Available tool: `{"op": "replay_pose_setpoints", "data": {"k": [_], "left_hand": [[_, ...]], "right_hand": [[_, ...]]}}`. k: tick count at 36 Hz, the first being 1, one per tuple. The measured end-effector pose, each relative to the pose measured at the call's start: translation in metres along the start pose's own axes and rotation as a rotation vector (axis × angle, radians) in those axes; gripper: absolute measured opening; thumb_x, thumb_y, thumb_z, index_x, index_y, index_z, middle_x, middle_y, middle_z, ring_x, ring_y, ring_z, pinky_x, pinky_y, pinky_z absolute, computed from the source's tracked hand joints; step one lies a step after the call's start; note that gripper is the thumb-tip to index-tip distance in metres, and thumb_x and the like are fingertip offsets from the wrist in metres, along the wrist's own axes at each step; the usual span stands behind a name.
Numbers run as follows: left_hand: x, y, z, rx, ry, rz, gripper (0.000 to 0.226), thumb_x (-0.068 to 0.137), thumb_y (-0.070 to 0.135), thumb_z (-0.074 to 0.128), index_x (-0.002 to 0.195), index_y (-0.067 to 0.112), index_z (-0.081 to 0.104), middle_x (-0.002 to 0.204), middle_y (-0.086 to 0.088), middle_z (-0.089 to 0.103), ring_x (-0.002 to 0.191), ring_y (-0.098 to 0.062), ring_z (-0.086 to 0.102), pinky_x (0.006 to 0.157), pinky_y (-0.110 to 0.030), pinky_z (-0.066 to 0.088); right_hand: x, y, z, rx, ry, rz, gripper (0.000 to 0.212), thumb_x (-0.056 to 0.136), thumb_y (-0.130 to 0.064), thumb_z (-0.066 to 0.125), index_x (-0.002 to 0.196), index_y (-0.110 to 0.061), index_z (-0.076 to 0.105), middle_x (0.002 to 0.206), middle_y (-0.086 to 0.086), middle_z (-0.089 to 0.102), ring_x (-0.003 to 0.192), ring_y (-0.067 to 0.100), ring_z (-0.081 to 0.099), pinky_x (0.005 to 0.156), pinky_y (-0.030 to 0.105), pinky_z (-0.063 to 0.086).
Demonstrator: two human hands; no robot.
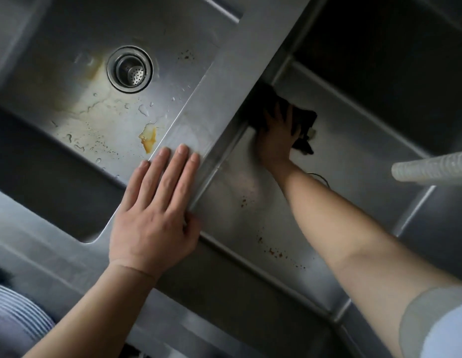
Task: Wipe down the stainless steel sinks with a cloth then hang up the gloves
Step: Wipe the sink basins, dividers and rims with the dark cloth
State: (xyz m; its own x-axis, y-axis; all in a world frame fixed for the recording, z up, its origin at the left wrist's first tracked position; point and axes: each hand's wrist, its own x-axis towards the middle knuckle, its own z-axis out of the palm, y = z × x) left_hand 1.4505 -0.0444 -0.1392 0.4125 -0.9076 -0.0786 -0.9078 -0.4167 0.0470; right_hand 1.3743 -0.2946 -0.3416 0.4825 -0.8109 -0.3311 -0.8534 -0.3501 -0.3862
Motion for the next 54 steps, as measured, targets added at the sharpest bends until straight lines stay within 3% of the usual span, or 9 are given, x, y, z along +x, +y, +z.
{"op": "replay_pose_setpoints", "data": {"k": [7, 10, 13, 20, 26, 35, 41, 49, 54], "left_hand": [[-0.002, -0.001, 0.004, 0.001, 0.016, -0.003, 0.090, 0.074, 0.025, 0.059, 0.157, 0.013, 0.025, 0.163, -0.007, 0.023, 0.152, -0.027, 0.019, 0.123, -0.047, 0.019], [-0.002, 0.000, 0.005, -0.014, 0.035, -0.023, 0.086, 0.075, 0.024, 0.051, 0.156, 0.014, 0.025, 0.163, -0.006, 0.025, 0.152, -0.026, 0.019, 0.124, -0.046, 0.018], [-0.002, 0.000, 0.006, -0.023, 0.047, -0.020, 0.088, 0.073, 0.025, 0.053, 0.156, 0.014, 0.025, 0.163, -0.006, 0.026, 0.152, -0.026, 0.020, 0.124, -0.046, 0.018], [-0.002, 0.000, 0.003, -0.023, 0.027, -0.015, 0.093, 0.071, 0.028, 0.061, 0.156, 0.013, 0.025, 0.163, -0.007, 0.025, 0.151, -0.028, 0.021, 0.124, -0.046, 0.016], [-0.002, -0.001, 0.003, -0.033, 0.029, -0.004, 0.093, 0.071, 0.029, 0.058, 0.156, 0.012, 0.024, 0.163, -0.008, 0.025, 0.151, -0.028, 0.020, 0.123, -0.048, 0.017], [-0.004, -0.001, 0.005, -0.048, 0.024, -0.006, 0.092, 0.073, 0.024, 0.053, 0.158, 0.014, 0.017, 0.165, -0.007, 0.019, 0.153, -0.028, 0.015, 0.125, -0.045, 0.012], [-0.005, 0.000, 0.005, -0.050, 0.023, 0.006, 0.092, 0.075, 0.026, 0.055, 0.157, 0.014, 0.017, 0.165, -0.007, 0.018, 0.153, -0.028, 0.013, 0.125, -0.042, 0.007], [-0.009, 0.033, -0.002, -0.073, -0.037, -0.092, 0.091, 0.077, 0.021, 0.051, 0.157, 0.008, 0.011, 0.165, -0.018, 0.006, 0.153, -0.037, 0.003, 0.125, -0.048, 0.001], [-0.021, 0.109, 0.018, -0.237, -0.245, 0.296, 0.079, 0.076, 0.018, 0.051, 0.152, 0.027, 0.033, 0.166, -0.013, 0.009, 0.153, -0.035, 0.001, 0.123, -0.047, -0.004]], "right_hand": [[-0.203, 0.025, 0.064, -0.068, -0.455, -0.632, 0.052, 0.093, -0.024, 0.057, 0.144, -0.032, 0.049, 0.160, -0.005, 0.028, 0.151, 0.028, 0.003, 0.116, 0.062, 0.002], [-0.223, 0.042, 0.066, -0.052, -0.621, -0.661, 0.053, 0.097, -0.025, 0.050, 0.147, -0.039, 0.041, 0.161, -0.015, 0.020, 0.149, 0.014, -0.011, 0.116, 0.054, -0.009], [-0.189, 0.043, 0.048, -0.116, -0.700, -0.725, 0.050, 0.099, -0.025, 0.047, 0.146, -0.038, 0.043, 0.162, -0.013, 0.024, 0.152, 0.013, 0.002, 0.119, 0.051, -0.008], [-0.077, 0.031, -0.008, -0.073, -0.297, -0.317, 0.047, 0.098, -0.023, 0.052, 0.144, -0.030, 0.048, 0.162, -0.003, 0.025, 0.152, 0.022, 0.012, 0.117, 0.049, 0.016], [-0.089, -0.013, 0.018, -0.018, -0.210, -0.027, 0.054, 0.091, -0.018, 0.055, 0.143, -0.031, 0.049, 0.163, -0.001, 0.023, 0.152, 0.029, 0.004, 0.116, 0.064, 0.010], [-0.210, -0.023, 0.056, -0.243, -0.648, -0.539, 0.044, 0.098, -0.028, 0.046, 0.140, -0.038, 0.051, 0.162, -0.017, 0.019, 0.152, 0.016, -0.005, 0.115, 0.061, -0.009], [-0.205, 0.008, 0.033, -0.337, -0.756, -0.626, 0.042, 0.096, -0.019, 0.048, 0.136, -0.031, 0.055, 0.160, -0.018, 0.023, 0.152, 0.009, 0.000, 0.119, 0.054, -0.006], [-0.267, 0.168, -0.033, -0.245, -0.823, -0.326, 0.050, 0.089, -0.008, 0.052, 0.133, -0.032, 0.058, 0.159, -0.018, 0.022, 0.152, 0.008, 0.002, 0.121, 0.042, -0.004], [-0.317, 0.239, -0.059, 0.065, -0.632, 0.090, 0.036, 0.091, 0.007, 0.055, 0.123, -0.007, 0.067, 0.152, 0.011, 0.039, 0.150, 0.030, 0.020, 0.119, 0.027, 0.013]]}}
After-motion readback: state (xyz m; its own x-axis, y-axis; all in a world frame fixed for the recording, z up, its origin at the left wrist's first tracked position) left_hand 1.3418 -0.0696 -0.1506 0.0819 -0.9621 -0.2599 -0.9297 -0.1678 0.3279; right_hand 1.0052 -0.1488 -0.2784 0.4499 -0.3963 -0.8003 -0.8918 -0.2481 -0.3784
